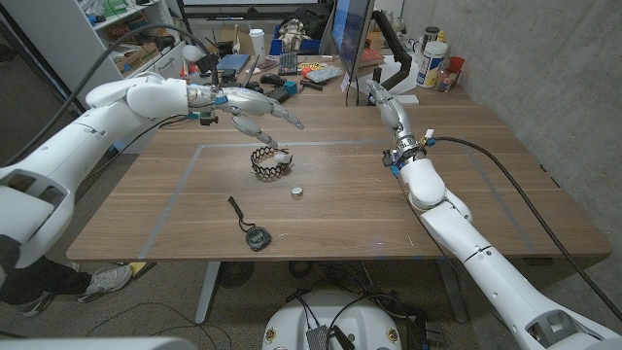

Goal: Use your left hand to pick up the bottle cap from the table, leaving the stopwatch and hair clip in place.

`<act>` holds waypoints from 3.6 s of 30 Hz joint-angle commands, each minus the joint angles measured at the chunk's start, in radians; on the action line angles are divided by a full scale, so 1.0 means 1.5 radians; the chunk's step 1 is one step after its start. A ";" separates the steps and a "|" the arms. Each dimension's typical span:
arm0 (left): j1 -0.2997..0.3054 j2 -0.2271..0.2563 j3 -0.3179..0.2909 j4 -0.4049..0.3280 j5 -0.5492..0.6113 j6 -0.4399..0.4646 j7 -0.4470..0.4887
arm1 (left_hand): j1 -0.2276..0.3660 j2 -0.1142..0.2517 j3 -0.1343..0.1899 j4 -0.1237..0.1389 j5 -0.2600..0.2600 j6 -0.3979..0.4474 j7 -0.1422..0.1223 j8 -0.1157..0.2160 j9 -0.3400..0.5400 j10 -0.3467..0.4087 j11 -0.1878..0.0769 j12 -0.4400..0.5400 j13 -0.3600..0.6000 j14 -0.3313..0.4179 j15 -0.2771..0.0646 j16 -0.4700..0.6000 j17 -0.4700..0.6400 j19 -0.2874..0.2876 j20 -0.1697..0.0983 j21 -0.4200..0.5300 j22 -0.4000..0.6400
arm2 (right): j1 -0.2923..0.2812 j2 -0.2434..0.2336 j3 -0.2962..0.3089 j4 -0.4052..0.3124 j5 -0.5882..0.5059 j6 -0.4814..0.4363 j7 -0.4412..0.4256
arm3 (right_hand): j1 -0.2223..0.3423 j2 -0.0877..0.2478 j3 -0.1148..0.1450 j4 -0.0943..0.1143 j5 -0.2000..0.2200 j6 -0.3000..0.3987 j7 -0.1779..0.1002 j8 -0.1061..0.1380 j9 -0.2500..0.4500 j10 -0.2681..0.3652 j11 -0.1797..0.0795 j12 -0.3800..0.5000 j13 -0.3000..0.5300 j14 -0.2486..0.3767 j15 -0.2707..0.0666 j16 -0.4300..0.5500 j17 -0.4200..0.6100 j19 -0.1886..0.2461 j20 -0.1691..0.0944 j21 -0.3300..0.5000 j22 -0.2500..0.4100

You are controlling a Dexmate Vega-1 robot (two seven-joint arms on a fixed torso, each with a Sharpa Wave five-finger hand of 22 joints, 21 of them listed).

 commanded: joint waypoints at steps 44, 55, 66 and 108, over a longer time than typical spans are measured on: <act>0.003 -0.023 0.035 -0.040 0.141 0.024 0.016 | 0.052 -0.015 0.005 0.004 -0.010 0.014 -0.004 0.004 0.003 0.006 0.003 0.005 0.012 -0.003 -0.060 -0.003 0.010 -0.001 0.001 -0.006 0.003 | -0.020 -0.005 0.010 -0.006 0.000 0.016 -0.028 | -0.011 0.000 -0.005 0.006 0.005 0.009 0.000 -0.001 0.002 0.007 0.002 -0.001 0.002 0.001 0.002 -0.002 0.001 0.002 0.001 -0.004 0.004; 0.004 -0.028 0.042 -0.036 0.170 0.014 0.038 | 0.053 -0.014 0.004 0.008 -0.012 0.025 -0.003 0.008 0.003 0.011 0.005 0.009 0.015 -0.001 -0.059 -0.003 0.013 -0.001 0.002 -0.007 0.003 | -0.021 -0.003 0.011 -0.009 -0.005 0.012 -0.033 | -0.011 0.000 -0.006 0.005 0.005 0.010 0.000 -0.001 0.002 0.008 0.004 -0.001 0.002 0.002 0.003 -0.002 0.000 0.003 0.001 -0.005 0.004; 0.020 -0.024 0.036 -0.060 0.240 0.022 0.095 | 0.056 -0.015 0.001 0.010 -0.013 0.030 -0.004 0.010 0.004 0.014 0.001 0.012 0.018 0.004 -0.055 -0.002 0.016 0.005 0.000 -0.006 0.004 | -0.022 -0.001 0.012 -0.007 -0.006 0.012 -0.035 | -0.010 0.000 -0.006 0.005 0.005 0.010 0.000 -0.002 0.002 0.007 0.002 -0.002 0.002 0.002 0.002 -0.002 0.000 0.003 0.001 -0.006 0.004; 0.024 -0.023 0.069 -0.064 0.314 0.032 0.139 | 0.073 -0.008 -0.003 0.016 -0.013 0.029 -0.005 0.006 0.005 -0.014 0.005 0.012 0.029 0.002 -0.055 -0.004 0.030 0.006 0.002 -0.008 0.005 | -0.028 -0.004 0.018 -0.013 -0.009 0.013 -0.036 | -0.011 -0.001 -0.007 0.005 0.006 0.011 -0.001 -0.002 0.002 0.010 0.002 -0.001 0.002 0.002 0.002 -0.002 0.000 0.003 0.001 -0.008 0.004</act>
